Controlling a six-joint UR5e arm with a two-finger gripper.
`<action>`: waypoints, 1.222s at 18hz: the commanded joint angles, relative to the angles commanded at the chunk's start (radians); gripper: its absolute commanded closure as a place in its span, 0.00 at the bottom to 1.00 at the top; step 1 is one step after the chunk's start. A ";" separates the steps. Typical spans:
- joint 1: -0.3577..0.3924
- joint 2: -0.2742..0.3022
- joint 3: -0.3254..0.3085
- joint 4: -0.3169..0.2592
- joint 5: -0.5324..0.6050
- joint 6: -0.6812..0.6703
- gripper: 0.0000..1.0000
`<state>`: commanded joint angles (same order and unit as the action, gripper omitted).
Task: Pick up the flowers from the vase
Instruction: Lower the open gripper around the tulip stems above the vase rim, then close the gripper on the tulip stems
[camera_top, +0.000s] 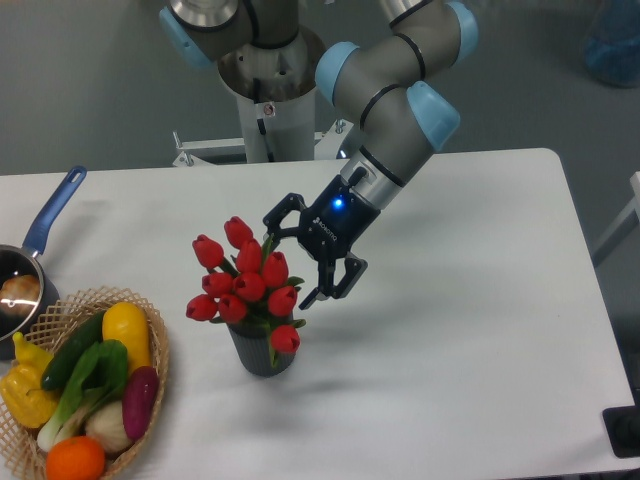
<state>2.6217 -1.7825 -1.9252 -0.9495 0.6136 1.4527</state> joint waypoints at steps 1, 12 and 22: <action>-0.003 0.000 0.000 0.000 -0.002 0.000 0.00; -0.035 -0.035 0.011 0.002 -0.054 0.000 0.00; -0.049 -0.051 0.014 0.002 -0.058 0.000 0.00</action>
<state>2.5725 -1.8331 -1.9113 -0.9480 0.5553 1.4527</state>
